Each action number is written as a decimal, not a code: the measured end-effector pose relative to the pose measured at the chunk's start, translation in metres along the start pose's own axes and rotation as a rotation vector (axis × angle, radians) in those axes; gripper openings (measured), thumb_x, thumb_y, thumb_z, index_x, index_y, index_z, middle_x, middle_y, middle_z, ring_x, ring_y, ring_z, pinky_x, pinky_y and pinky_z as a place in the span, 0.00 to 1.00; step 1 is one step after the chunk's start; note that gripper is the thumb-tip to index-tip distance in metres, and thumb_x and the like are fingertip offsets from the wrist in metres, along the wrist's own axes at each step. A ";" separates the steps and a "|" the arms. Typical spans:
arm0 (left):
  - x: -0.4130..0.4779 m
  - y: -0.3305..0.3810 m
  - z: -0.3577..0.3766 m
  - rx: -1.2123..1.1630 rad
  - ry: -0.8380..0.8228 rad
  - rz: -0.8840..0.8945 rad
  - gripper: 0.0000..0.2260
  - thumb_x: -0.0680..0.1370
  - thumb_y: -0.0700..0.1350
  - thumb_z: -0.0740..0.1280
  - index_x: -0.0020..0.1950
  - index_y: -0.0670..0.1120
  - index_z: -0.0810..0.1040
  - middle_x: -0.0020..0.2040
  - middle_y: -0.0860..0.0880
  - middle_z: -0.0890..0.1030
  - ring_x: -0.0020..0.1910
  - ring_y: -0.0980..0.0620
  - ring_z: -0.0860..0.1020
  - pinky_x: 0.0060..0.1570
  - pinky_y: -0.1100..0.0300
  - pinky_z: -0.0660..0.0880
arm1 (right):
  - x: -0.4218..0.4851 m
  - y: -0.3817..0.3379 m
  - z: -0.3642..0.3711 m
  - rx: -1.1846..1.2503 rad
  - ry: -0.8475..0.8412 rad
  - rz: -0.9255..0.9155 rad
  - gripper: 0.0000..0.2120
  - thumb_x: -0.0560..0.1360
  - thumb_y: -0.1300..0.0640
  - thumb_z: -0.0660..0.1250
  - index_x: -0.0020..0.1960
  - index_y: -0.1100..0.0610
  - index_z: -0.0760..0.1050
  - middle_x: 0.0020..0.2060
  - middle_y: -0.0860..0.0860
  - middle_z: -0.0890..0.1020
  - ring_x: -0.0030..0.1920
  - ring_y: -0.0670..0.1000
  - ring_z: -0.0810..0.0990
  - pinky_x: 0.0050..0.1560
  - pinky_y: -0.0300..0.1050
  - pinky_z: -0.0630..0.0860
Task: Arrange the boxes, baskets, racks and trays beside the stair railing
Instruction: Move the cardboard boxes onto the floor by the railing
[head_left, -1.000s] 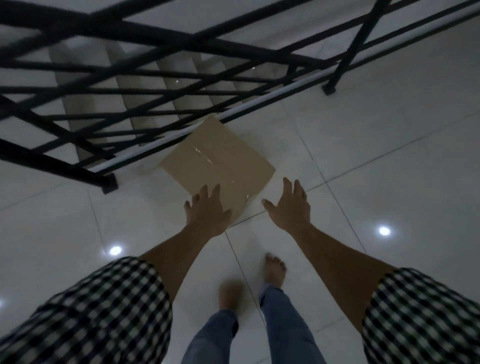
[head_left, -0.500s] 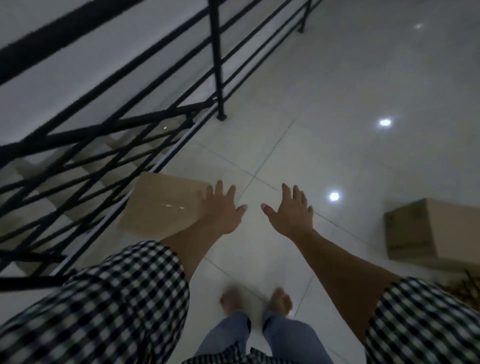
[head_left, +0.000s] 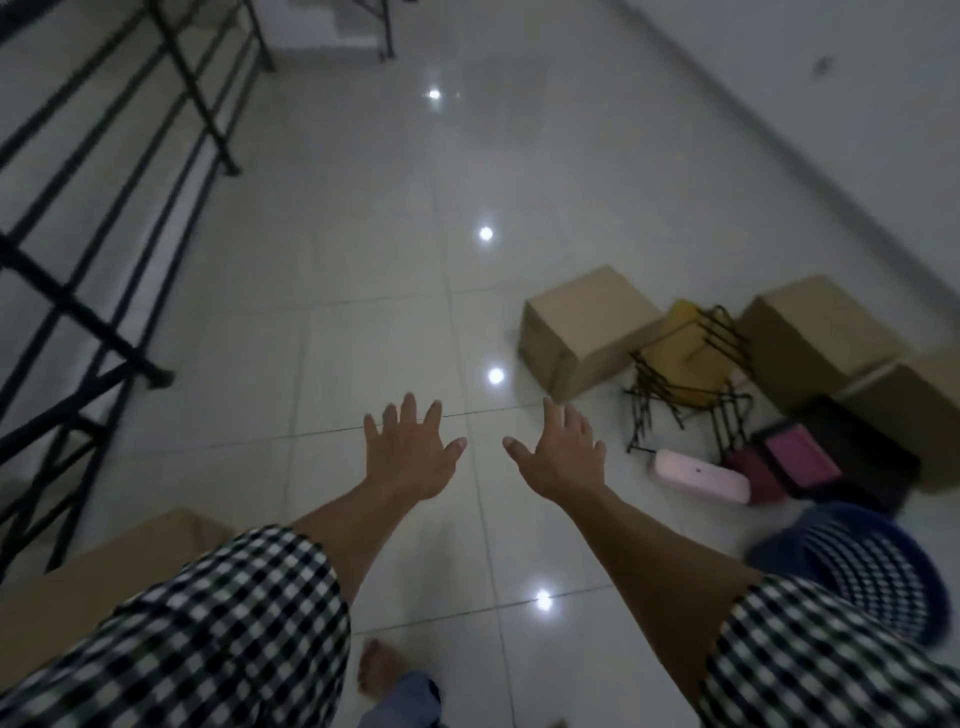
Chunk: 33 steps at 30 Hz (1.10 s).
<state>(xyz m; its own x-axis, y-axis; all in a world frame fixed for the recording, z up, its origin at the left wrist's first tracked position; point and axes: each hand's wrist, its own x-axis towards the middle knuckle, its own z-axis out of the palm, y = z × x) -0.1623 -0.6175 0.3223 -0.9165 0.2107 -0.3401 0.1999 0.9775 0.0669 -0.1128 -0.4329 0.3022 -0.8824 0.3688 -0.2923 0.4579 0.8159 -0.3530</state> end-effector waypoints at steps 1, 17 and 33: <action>-0.005 0.026 0.001 0.011 0.001 0.035 0.32 0.80 0.67 0.48 0.80 0.53 0.50 0.80 0.45 0.47 0.78 0.41 0.50 0.74 0.40 0.44 | -0.008 0.025 -0.010 0.014 0.009 0.033 0.41 0.77 0.32 0.59 0.81 0.50 0.47 0.80 0.55 0.50 0.80 0.58 0.49 0.76 0.63 0.50; -0.091 0.368 0.050 0.183 0.026 0.629 0.31 0.79 0.67 0.50 0.79 0.54 0.53 0.79 0.44 0.54 0.76 0.42 0.54 0.73 0.39 0.47 | -0.149 0.344 -0.098 0.195 0.183 0.577 0.41 0.77 0.33 0.59 0.80 0.51 0.48 0.80 0.55 0.52 0.79 0.59 0.52 0.76 0.65 0.52; 0.015 0.416 0.051 0.192 -0.031 0.672 0.31 0.79 0.66 0.51 0.79 0.53 0.55 0.79 0.44 0.55 0.76 0.42 0.55 0.72 0.39 0.48 | -0.039 0.358 -0.102 0.222 0.132 0.654 0.41 0.77 0.33 0.59 0.80 0.51 0.49 0.80 0.56 0.53 0.79 0.59 0.53 0.75 0.66 0.53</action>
<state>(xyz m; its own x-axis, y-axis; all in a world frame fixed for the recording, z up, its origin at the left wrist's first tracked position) -0.0751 -0.2081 0.2970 -0.5628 0.7663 -0.3098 0.7805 0.6161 0.1060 0.0743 -0.1097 0.2778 -0.4180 0.8151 -0.4010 0.8978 0.3034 -0.3192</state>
